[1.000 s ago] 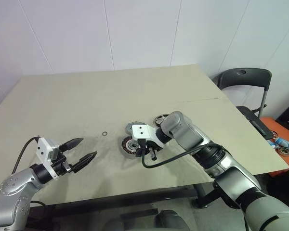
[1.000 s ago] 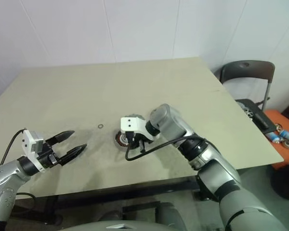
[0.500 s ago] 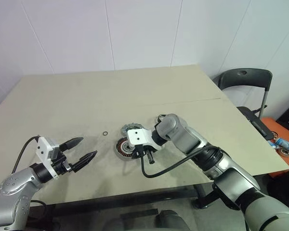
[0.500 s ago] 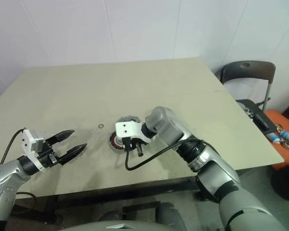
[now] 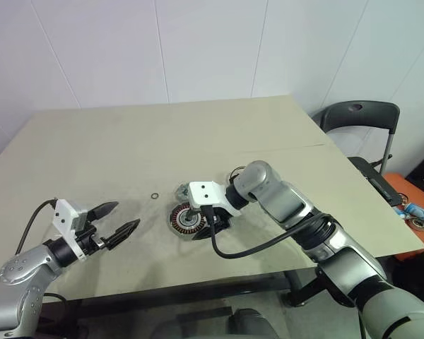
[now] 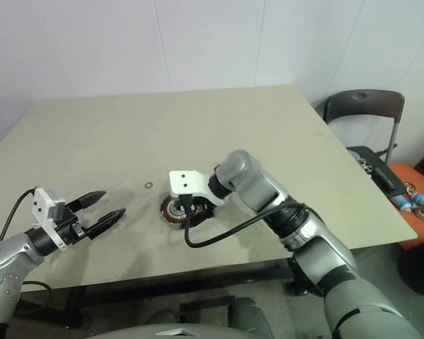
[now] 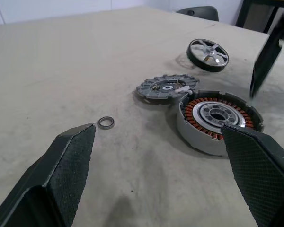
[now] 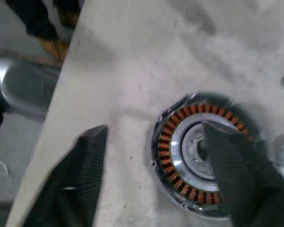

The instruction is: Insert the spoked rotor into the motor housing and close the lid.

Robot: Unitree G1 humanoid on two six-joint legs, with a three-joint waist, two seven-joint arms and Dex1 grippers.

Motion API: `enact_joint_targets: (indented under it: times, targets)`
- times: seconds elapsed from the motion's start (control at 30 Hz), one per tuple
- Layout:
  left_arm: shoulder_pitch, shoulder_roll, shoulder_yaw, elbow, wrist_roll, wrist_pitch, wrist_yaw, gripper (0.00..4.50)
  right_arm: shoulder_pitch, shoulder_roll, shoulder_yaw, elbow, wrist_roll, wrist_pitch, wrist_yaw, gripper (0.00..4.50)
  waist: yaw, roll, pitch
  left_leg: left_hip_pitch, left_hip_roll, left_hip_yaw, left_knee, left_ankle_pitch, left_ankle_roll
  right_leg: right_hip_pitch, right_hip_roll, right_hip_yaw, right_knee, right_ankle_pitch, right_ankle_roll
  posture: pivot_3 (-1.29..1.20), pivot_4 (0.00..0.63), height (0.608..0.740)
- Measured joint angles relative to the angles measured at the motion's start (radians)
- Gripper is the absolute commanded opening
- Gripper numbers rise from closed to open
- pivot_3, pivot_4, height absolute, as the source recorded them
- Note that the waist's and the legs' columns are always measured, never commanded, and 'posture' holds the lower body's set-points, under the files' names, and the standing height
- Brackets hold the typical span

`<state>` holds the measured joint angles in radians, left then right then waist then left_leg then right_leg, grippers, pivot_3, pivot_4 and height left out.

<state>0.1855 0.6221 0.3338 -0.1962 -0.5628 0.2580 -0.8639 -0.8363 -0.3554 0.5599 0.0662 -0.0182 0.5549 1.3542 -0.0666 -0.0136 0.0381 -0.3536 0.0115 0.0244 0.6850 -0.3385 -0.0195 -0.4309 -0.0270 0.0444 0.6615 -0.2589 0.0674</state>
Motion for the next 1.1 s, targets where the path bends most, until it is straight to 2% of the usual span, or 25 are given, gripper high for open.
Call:
enact_joint_targets:
  times: [0.03, 0.23, 0.4, 0.8, 0.93, 1.1]
  targets:
    - [-0.004, -0.001, -0.002, -0.001, 0.01, 0.0, 0.01, 4.5, 0.008, -0.006, -0.019, -0.008, 0.006, -0.002, -0.01, 4.33, 0.001, 0.0, 0.0, 0.0, 0.0, 0.0, 0.0, 0.0, 0.0, 0.0, 0.0, 0.0, 0.0, 0.0, 0.0, 0.0, 0.0, 0.74]
    - [-0.064, -0.045, -0.072, 0.005, 0.143, -0.003, 0.158, 4.5, 0.151, -0.027, -0.193, -0.084, 0.149, 0.012, -0.072, 4.33, 0.025, -0.001, 0.0, 0.0, 0.0, 0.0, 0.0, 0.0, 0.0, 0.001, 0.0, 0.0, -0.001, 0.0, 0.0, 0.0, 0.0, 0.74]
    - [-0.113, -0.051, -0.117, 0.023, 0.183, 0.018, 0.196, 4.5, 0.233, -0.108, -0.277, -0.097, 0.194, -0.025, -0.094, 4.33, 0.028, -0.001, 0.0, 0.001, 0.0, 0.0, 0.0, 0.0, 0.0, 0.002, 0.001, 0.0, -0.002, 0.0, 0.0, 0.0, 0.0, 0.74]
    - [-0.35, -0.12, -0.251, 0.211, 0.292, 0.068, 0.266, 4.5, 0.293, -0.161, -0.353, -0.062, 0.248, -0.105, -0.152, 4.33, 0.029, -0.001, -0.001, 0.002, -0.001, 0.0, 0.0, 0.0, 0.0, 0.004, 0.002, 0.0, -0.002, 0.0, 0.0, 0.0, 0.0, 0.74]
    - [-0.408, -0.174, -0.263, 0.333, 0.306, 0.06, 0.29, 4.5, 0.298, -0.207, -0.374, -0.004, 0.246, -0.135, -0.156, 4.33, 0.034, -0.001, -0.001, 0.002, -0.002, 0.0, 0.0, 0.0, 0.0, 0.004, 0.002, 0.0, -0.002, 0.0, 0.001, 0.0, 0.0, 0.74]
    - [-0.468, -0.204, -0.267, 0.397, 0.317, 0.043, 0.302, 4.5, 0.298, -0.222, -0.385, 0.012, 0.252, -0.148, -0.156, 4.33, 0.034, -0.001, -0.001, 0.002, -0.001, 0.0, 0.0, 0.0, 0.0, 0.004, 0.002, 0.0, -0.002, 0.0, 0.001, 0.0, 0.0, 0.74]
